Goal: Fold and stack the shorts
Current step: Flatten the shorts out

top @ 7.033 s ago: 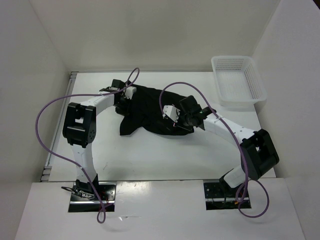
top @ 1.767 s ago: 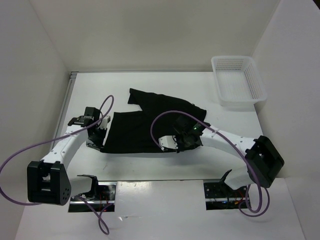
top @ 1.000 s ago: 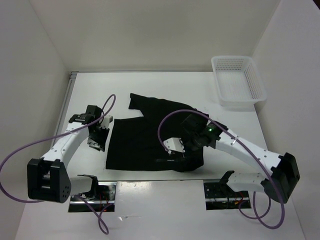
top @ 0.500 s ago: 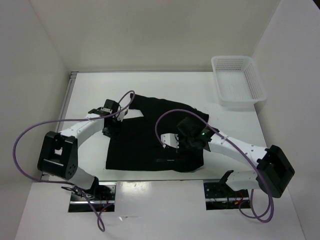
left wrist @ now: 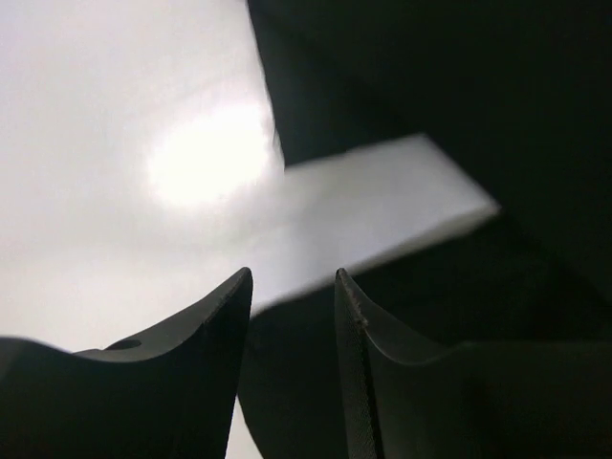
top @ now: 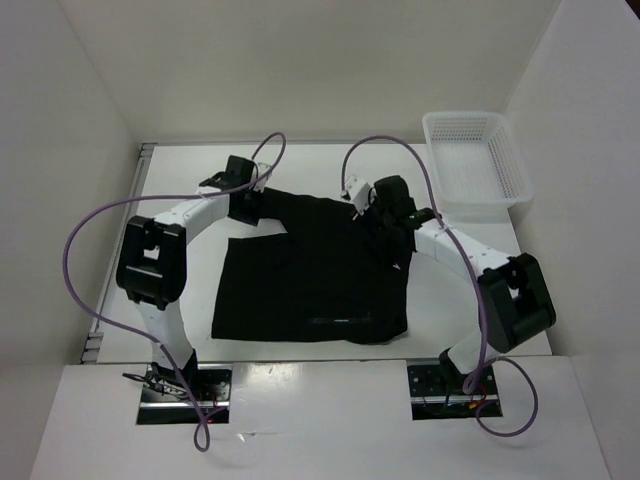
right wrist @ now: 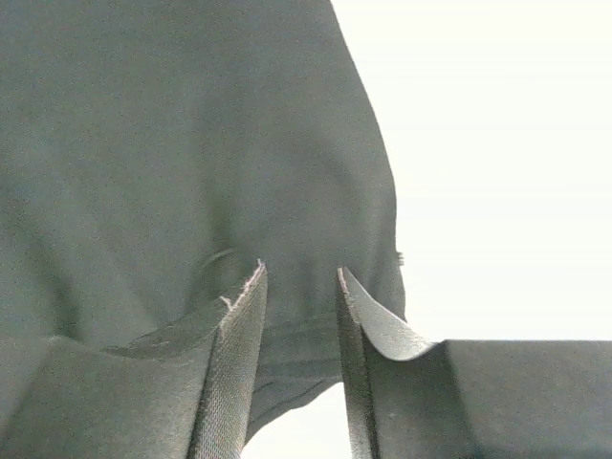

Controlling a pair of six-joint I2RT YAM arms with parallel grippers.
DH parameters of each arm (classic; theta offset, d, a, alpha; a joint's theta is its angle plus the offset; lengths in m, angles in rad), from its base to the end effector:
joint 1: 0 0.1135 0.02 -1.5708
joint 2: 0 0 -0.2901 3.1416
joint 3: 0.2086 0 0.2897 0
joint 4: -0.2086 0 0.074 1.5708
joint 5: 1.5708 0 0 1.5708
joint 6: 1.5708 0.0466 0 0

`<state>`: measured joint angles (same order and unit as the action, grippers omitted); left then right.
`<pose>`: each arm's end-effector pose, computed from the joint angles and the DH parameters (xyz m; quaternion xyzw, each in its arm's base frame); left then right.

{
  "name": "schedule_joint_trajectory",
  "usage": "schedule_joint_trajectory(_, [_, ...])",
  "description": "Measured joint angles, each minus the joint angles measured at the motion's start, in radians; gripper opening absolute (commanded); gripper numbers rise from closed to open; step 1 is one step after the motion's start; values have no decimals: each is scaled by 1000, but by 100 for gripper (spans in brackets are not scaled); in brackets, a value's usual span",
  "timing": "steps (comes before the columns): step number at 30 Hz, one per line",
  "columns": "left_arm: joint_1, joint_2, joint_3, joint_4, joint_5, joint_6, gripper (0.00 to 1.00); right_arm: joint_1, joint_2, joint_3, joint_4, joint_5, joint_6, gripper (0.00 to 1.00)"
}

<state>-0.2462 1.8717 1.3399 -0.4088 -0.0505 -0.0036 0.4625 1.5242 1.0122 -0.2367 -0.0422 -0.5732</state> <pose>0.4387 -0.1078 0.2012 0.1072 0.9444 -0.0148 0.3104 0.3314 0.1674 0.2347 -0.4610 0.7922 -0.0028 0.3999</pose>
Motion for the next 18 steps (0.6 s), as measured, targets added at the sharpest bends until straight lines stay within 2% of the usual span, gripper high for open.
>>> schedule_joint_trajectory(1, [0, 28, 42, 5, 9, 0, 48, -22, 17, 14, 16, 5, 24, 45])
schedule_joint_trajectory(6, [0, 163, 255, 2, 74, 0, 56, -70, 94, 57, 54, 36, 91, 45])
schedule_joint_trajectory(10, [0, 262, 413, -6, 121, 0, 57, -106, 156, 77, 64, 50, 126, 45])
schedule_joint_trajectory(18, [0, 332, 455, -57, 142, 0, 60, -167, 195, 85, 62, 59, 158, 46])
